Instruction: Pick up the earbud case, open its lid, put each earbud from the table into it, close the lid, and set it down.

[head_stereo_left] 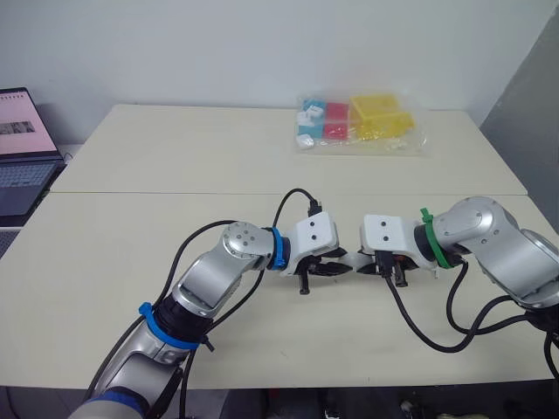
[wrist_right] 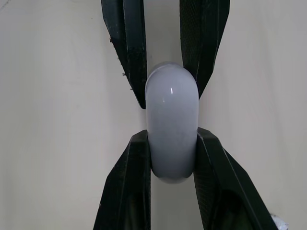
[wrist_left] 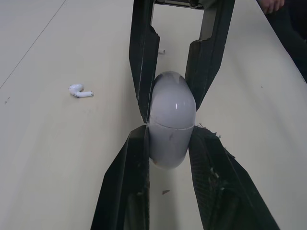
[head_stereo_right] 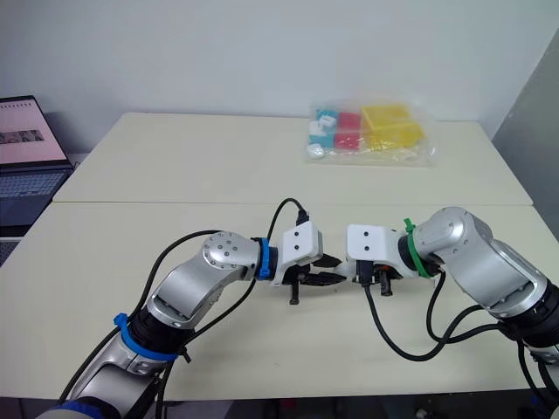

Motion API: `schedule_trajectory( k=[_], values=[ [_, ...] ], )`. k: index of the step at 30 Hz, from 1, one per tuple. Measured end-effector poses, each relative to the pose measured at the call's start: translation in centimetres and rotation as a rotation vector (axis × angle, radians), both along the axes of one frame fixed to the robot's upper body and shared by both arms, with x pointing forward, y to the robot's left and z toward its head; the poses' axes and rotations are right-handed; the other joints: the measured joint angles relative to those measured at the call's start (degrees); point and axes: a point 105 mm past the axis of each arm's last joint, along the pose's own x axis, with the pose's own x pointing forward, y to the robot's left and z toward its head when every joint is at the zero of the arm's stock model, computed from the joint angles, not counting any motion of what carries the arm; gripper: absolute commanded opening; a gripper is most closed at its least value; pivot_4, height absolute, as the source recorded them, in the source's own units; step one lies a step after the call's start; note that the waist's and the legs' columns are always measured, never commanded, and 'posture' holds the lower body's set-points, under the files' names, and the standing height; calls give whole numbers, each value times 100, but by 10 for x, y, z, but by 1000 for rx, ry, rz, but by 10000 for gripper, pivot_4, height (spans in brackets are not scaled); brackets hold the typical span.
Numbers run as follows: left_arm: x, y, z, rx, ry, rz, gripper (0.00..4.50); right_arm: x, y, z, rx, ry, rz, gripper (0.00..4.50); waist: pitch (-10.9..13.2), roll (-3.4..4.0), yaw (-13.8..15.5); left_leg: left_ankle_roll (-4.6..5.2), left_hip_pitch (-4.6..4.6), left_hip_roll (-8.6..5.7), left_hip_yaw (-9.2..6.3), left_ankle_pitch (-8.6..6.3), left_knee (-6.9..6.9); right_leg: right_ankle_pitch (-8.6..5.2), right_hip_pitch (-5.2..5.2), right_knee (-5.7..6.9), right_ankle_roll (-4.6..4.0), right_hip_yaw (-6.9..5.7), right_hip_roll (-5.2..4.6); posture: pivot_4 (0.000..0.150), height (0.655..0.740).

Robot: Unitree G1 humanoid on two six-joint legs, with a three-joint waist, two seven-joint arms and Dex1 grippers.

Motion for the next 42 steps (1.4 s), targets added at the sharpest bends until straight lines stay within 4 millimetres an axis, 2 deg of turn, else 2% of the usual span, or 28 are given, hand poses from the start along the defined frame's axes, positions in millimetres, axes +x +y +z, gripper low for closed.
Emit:
schedule_trajectory(
  k=[5,6,13,20,26,29,32,35,39,42],
  values=[
    [-2,1,-1,0,0,-1,8001,-1,0,-1,0,10,4,7797,0,0,0,0,1,0,0,0,1,0,1,1,0,0,0,1500,7359],
    [-2,1,-2,1,0,-2,8001,-2,0,-1,-1,10,8,14986,0,0,1,0,0,0,-2,0,1,0,1,1,0,-1,0,1500,7359],
    [1,8,-15,20,32,20,7786,-4,-15,8,-14,-8,-20,40097,0,0,-3,0,6,-1,1,0,3,0,4,4,0,0,-1,1500,7359],
    [6,14,-22,-5,58,43,7786,-4,-34,26,-15,-29,-69,40169,0,0,3,0,4,-1,0,0,2,0,4,1,0,0,-1,1500,7359],
    [11,21,-13,-287,177,73,7785,-17,-51,39,25,-46,-54,40169,0,0,6,0,6,-1,2,0,3,0,8,1,0,0,-3,1500,7359],
    [10,23,-4,-422,165,74,7785,-18,-49,52,102,-140,-6,40169,0,0,4,0,16,1,3,0,6,0,15,4,0,1,-2,1500,7359],
    [13,24,-1,-480,139,98,7785,-18,-44,71,224,-276,33,40169,0,0,10,0,28,-2,-1,0,6,1,30,6,0,-3,-1,1500,7359],
    [15,23,3,-514,120,107,7785,-22,-45,71,253,-286,24,40169,-1,0,11,-1,28,-2,0,1,10,2,34,6,1,-1,-2,1500,7359],
    [15,24,8,-527,46,88,7785,-26,-30,69,351,-338,54,40169,-2,-1,-1,-1,29,-2,3,1,7,2,33,5,1,4,-2,1500,7359],
    [13,22,6,-510,9,57,7785,-21,-21,66,363,-401,72,40169,-3,0,3,-1,31,-2,1,1,8,2,34,7,1,0,-1,1500,7359]
  ],
)
